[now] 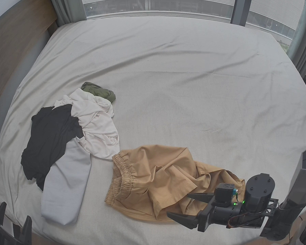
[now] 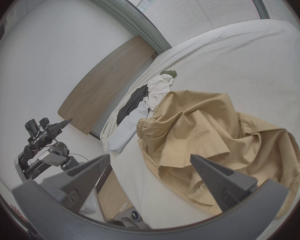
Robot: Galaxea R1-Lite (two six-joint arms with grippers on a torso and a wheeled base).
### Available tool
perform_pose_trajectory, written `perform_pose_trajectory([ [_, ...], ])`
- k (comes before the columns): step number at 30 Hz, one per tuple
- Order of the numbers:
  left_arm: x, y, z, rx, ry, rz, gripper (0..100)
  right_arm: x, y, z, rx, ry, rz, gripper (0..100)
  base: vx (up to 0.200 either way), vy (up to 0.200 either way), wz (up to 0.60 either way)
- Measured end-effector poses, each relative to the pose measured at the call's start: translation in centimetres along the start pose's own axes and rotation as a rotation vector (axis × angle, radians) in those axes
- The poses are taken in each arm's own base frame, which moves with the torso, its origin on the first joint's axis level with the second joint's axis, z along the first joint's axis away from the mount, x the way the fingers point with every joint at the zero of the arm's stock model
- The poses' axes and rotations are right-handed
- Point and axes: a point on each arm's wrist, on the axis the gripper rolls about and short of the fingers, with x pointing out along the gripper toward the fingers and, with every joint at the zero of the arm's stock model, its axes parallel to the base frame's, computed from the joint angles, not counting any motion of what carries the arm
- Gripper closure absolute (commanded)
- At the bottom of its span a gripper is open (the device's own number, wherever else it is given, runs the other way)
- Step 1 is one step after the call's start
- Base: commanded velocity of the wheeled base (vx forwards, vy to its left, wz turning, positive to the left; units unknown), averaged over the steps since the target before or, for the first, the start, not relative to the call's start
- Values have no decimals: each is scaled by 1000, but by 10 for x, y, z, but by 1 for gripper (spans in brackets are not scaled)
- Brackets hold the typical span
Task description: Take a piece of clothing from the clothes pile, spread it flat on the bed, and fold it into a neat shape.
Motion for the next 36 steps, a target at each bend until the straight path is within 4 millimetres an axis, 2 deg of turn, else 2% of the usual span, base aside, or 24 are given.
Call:
perform_pose_trajectory([
  [27,0,0,0,-3,0,1,0,55,-14,-30,102,115,-20,0,0,0,0],
  [36,0,0,0,-3,0,1,0,57,-11,-33,132,163,-26,0,0,0,0],
])
